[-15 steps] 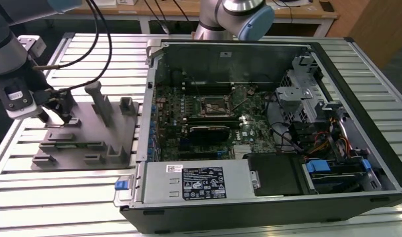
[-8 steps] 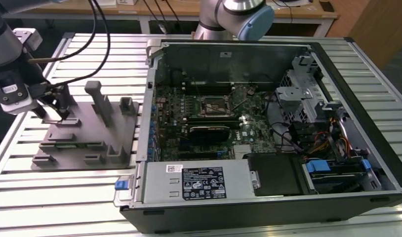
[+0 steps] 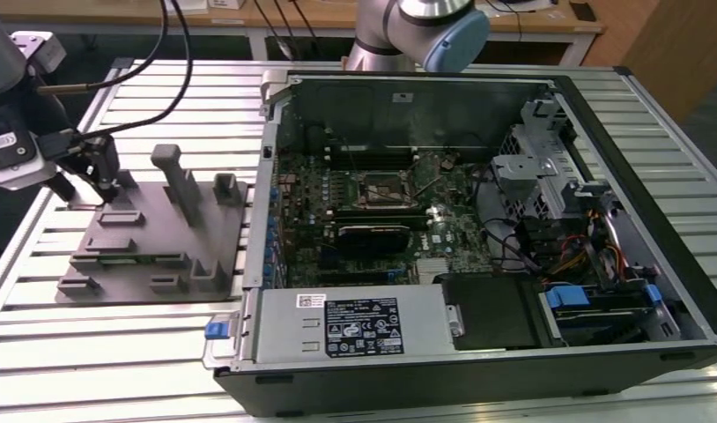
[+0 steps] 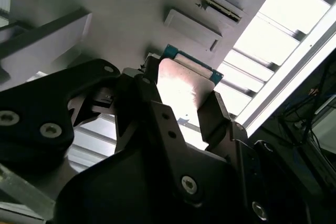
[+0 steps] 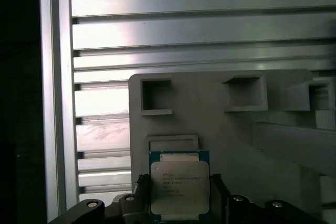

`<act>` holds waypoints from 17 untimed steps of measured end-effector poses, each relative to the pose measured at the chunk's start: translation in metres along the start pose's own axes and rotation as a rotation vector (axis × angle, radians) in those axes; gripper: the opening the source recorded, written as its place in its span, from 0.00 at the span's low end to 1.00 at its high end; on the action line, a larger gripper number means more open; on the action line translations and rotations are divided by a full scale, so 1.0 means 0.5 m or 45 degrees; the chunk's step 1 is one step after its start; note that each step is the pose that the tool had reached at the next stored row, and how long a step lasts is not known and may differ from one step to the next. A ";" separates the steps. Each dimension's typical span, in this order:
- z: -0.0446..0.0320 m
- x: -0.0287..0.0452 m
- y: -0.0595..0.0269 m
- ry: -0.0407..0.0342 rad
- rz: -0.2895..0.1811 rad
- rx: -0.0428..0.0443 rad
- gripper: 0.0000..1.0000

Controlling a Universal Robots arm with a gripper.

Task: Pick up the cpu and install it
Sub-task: 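Pick up the cpu and move it towards the insertion slot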

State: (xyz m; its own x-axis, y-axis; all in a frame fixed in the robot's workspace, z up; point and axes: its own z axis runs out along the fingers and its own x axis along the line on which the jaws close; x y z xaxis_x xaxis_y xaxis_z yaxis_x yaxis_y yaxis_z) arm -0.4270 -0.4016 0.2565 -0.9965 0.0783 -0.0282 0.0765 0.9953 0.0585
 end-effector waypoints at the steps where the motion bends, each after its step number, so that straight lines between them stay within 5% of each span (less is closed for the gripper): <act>1: -0.005 0.000 0.001 -0.0008 0.000 0.000 0.54; 17: -0.088 -0.002 0.009 -0.0134 -0.001 -0.005 0.54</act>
State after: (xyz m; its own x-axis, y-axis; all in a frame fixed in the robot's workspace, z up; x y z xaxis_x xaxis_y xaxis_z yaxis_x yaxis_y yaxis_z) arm -0.4270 -0.3998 0.3006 -0.9962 0.0784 -0.0387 0.0759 0.9951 0.0627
